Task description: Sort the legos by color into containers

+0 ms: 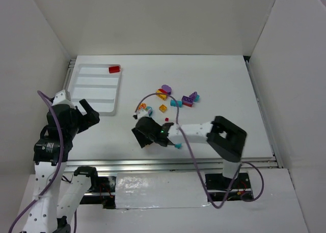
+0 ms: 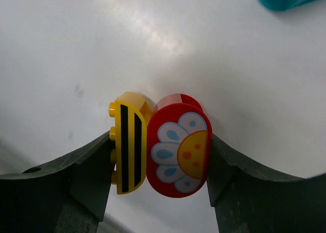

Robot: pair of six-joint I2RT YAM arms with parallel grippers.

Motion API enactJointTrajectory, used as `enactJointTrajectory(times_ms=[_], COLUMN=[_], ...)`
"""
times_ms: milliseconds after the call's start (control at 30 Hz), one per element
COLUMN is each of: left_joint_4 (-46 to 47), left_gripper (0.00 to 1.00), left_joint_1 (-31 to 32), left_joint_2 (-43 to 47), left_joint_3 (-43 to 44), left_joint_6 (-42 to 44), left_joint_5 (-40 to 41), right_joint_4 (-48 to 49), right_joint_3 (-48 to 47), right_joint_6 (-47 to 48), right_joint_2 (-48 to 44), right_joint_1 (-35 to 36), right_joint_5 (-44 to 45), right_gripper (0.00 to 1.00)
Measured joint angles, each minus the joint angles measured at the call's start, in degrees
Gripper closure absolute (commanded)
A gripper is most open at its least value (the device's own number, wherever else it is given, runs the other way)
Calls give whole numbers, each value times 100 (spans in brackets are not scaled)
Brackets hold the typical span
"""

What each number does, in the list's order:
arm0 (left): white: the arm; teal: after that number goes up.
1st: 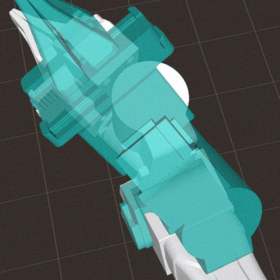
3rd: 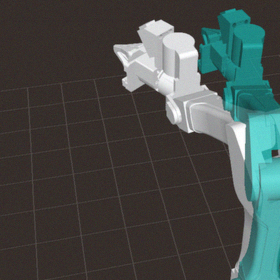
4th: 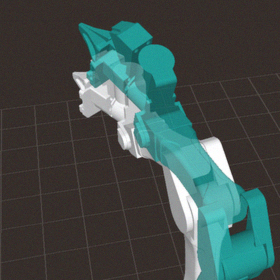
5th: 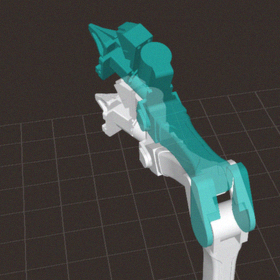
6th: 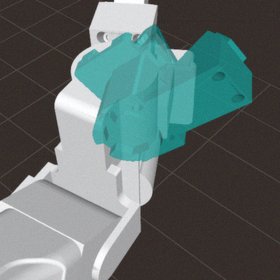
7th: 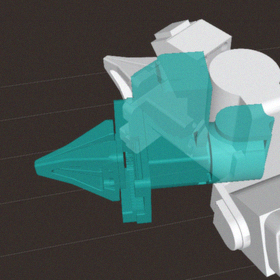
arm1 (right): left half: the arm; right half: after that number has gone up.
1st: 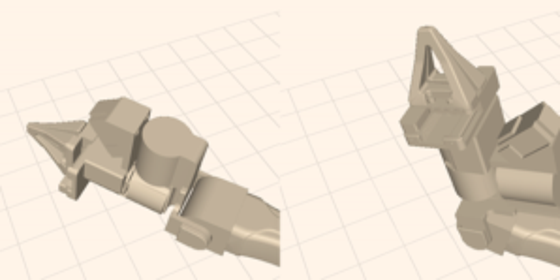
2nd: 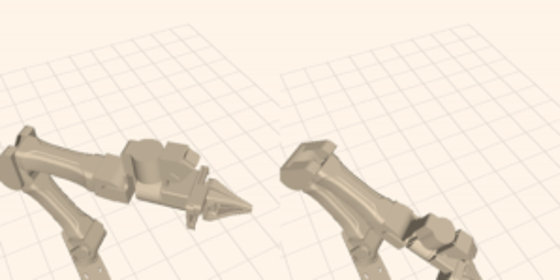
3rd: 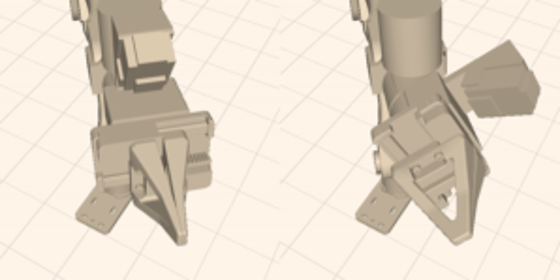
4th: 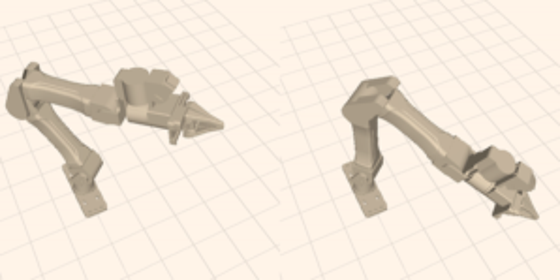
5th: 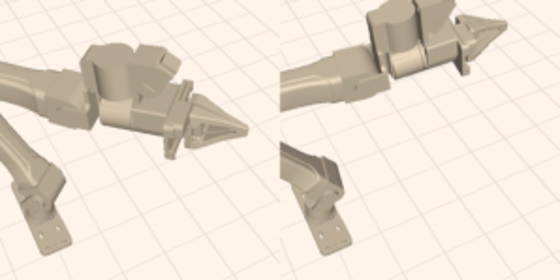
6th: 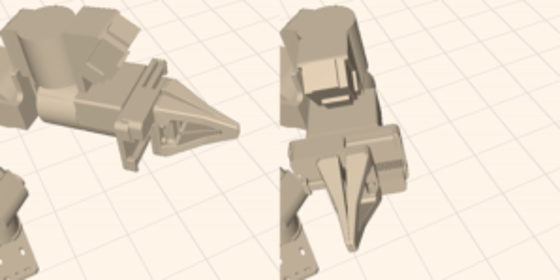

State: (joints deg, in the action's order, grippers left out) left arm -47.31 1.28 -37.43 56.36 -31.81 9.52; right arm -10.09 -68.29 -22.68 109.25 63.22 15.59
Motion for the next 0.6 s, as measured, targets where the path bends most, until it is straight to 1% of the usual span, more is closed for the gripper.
enactJointTrajectory(times_ms=[100, 167, 233, 300, 367, 433, 533, 600], left_joint_4=[98, 328, 651, 1207, 1729, 2131, 2623, 2863], left_gripper=[0, 1, 1, 0, 0, 0, 1, 1], left_joint_1=[0, 0, 4, 17, 94, 264, 782, 1250], left_joint_2=[-20, -35, -48, -96, -238, -448, -787, -949], left_joint_3=[0, -70, -267, -678, -1086, -1373, -1578, -1576], left_joint_6=[-57, -197, -424, -769, -1134, -1482, -1838, -1971], left_joint_5=[-619, -1222, -1897, -2793, -3501, -4006, -4435, -4500], right_joint_4=[695, 1193, 1644, 1910, 2057, 2081, 1993, 1961], right_joint_3=[1397, 2159, 2664, 2911, 3001, 3067, 3150, 3150], right_joint_6=[299, 496, 691, 833, 940, 1032, 1130, 1209], right_joint_2=[-1445, -2507, -3429, -4028, -4371, -4575, -4774, -4824], right_joint_1=[170, 267, 319, 350, 391, 457, 557, 603], right_joint_5=[-417, -767, -1150, -1405, -1539, -1576, -1613, -1624], right_gripper=[100, 100, 100, 100, 100, 100, 100, 100])
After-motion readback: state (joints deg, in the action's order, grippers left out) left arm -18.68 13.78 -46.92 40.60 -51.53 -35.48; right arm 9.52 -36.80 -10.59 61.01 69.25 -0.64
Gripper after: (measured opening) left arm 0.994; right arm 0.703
